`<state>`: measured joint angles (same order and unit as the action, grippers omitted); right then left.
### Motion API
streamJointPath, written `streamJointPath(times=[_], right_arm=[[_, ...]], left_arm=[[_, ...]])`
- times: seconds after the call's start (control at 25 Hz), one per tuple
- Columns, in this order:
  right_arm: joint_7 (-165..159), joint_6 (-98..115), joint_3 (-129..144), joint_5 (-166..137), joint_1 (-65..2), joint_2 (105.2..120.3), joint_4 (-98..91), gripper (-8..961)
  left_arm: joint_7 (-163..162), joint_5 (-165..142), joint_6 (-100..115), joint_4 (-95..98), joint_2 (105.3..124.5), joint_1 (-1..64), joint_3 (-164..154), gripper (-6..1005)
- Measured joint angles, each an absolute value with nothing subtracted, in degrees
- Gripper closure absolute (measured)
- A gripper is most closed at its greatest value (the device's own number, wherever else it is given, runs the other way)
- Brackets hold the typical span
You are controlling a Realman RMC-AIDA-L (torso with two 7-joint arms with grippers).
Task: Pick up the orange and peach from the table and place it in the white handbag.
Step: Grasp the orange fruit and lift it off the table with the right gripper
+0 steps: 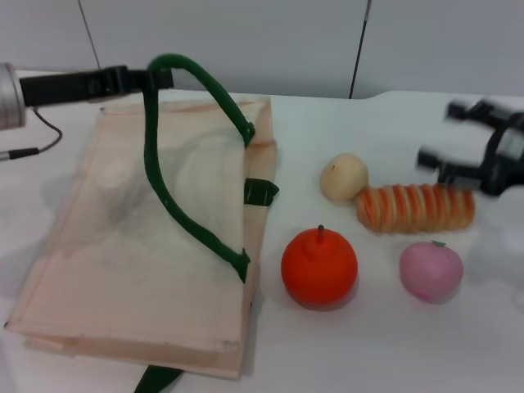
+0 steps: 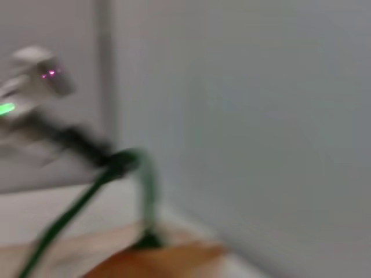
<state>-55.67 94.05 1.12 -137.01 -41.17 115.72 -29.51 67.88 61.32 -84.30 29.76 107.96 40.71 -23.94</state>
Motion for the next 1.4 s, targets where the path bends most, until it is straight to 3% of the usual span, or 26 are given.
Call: streamJointPath(times=[0.4,0.68,1.4], right_arm=[[-58.43,98.40,6.82,-150.34,-49.20,116.49,-26.35,69],[-61.12,85.79,11.56,-156.16,-55.84,116.54,-17.06,71],[-66.66,78.92,17.80,-156.58,-56.58,116.13,-15.21,75]], left_arm=[[68.10,65.05,-85.27,30.07,107.43,39.65,-23.91,879],[68.12,65.18,-84.13,29.83,107.04,39.91,-23.99,879],[68.02,65.18,-82.51,29.80,107.06,40.08,-23.94,879]])
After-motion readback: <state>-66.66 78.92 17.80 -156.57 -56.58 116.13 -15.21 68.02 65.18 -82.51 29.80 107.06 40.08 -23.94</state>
